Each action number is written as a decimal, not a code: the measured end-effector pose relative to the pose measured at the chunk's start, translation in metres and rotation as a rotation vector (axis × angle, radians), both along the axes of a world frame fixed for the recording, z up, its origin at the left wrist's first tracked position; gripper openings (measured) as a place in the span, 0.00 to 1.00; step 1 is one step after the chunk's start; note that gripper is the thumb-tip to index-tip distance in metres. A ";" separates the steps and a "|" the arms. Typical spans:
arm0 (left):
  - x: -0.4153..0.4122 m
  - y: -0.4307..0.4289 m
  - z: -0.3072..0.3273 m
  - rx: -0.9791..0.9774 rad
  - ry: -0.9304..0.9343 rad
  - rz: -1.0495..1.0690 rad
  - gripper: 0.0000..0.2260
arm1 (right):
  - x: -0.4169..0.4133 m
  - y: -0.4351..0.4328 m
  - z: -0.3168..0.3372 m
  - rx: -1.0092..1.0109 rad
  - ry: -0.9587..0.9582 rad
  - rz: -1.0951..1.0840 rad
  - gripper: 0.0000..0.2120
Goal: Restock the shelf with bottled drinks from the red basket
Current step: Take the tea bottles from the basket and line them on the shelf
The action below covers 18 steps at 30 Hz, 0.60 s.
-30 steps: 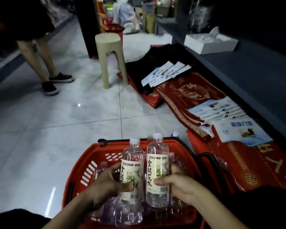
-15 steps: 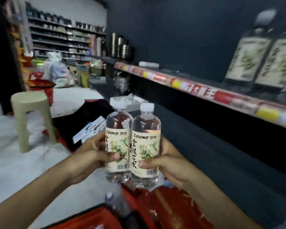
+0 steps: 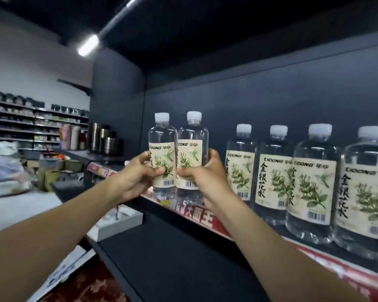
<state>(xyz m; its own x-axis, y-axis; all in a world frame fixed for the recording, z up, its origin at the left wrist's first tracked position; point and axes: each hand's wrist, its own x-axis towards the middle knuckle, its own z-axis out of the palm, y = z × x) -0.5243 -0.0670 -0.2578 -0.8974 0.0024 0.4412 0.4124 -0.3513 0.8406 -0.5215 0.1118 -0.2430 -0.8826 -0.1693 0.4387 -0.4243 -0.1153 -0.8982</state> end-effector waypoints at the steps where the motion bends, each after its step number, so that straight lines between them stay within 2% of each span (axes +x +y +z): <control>1: -0.015 0.002 0.005 0.014 0.010 0.009 0.25 | -0.010 -0.003 0.003 -0.033 0.005 -0.025 0.35; 5: -0.066 0.011 0.010 0.046 0.008 0.049 0.17 | -0.044 -0.013 -0.008 -0.052 -0.025 -0.119 0.38; 10: -0.106 0.016 -0.014 -0.017 -0.008 -0.009 0.14 | -0.067 -0.018 -0.022 -0.049 -0.026 -0.289 0.40; 13: -0.116 0.011 -0.018 -0.116 0.016 -0.072 0.20 | -0.067 -0.022 -0.024 0.075 -0.007 -0.421 0.45; 18: -0.121 0.003 -0.027 -0.260 0.036 -0.055 0.24 | -0.070 -0.027 -0.033 0.204 -0.021 -0.507 0.52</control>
